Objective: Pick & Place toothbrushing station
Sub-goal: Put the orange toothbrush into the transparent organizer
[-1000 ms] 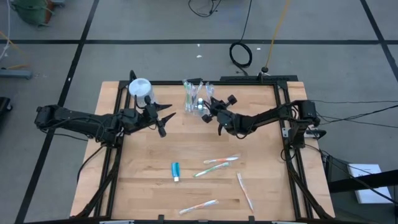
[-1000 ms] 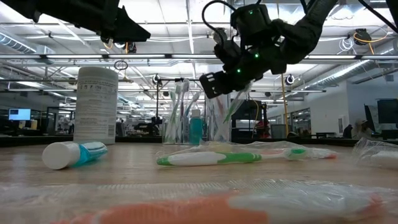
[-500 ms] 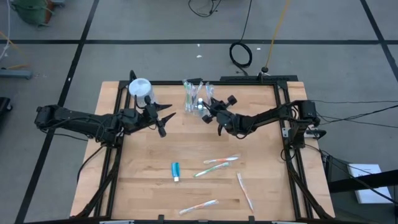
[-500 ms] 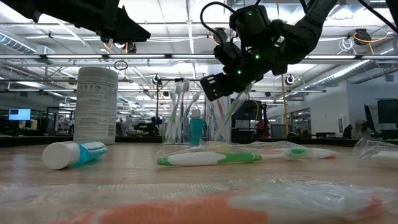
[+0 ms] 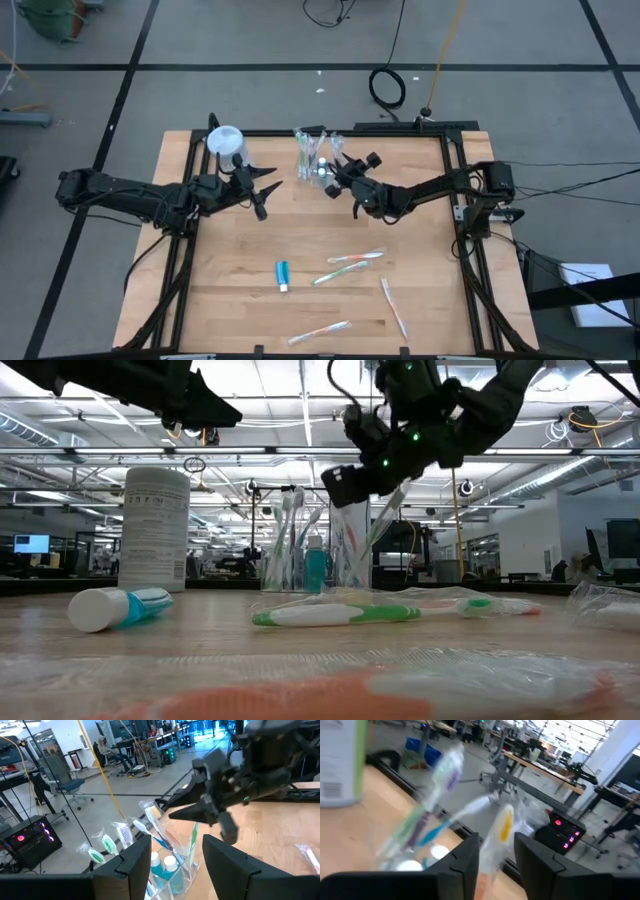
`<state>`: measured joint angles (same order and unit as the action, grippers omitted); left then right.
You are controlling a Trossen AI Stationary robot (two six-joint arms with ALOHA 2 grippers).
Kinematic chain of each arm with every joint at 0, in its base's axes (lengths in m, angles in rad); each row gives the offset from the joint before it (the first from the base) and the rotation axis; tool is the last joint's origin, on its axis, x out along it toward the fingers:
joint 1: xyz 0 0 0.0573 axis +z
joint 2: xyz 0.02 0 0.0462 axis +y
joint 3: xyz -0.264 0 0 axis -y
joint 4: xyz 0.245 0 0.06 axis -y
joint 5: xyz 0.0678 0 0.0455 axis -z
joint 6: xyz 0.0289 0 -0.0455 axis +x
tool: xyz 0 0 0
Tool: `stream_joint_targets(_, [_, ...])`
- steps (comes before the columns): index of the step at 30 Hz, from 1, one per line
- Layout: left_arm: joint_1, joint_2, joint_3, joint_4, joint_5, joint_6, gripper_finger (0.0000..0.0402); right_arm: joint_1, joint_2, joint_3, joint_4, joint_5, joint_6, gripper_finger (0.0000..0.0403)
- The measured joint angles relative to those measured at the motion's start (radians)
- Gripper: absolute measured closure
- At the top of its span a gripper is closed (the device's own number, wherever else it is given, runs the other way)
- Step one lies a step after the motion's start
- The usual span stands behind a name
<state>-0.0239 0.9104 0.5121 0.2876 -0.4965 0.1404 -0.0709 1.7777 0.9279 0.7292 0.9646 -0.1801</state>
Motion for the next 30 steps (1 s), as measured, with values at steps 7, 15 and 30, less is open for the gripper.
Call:
stream_joint_targets(7, [0.0,0.0,0.0,-0.008,0.002,-0.032,0.0218,0.07,-0.099,0.0,-0.009,0.004,-0.111,0.0257])
stream_joint_targets(15, [0.0,0.0,0.0,-0.068,0.154,-0.071,0.0218,0.178,-0.187,0.0,-0.108,0.001,-0.121,0.025])
stream_joint_targets(30, [-0.151,0.187,-0.002,-0.193,0.611,-0.075,0.0218,0.311,-0.204,0.0,-0.248,-0.001,-0.146,0.0253])
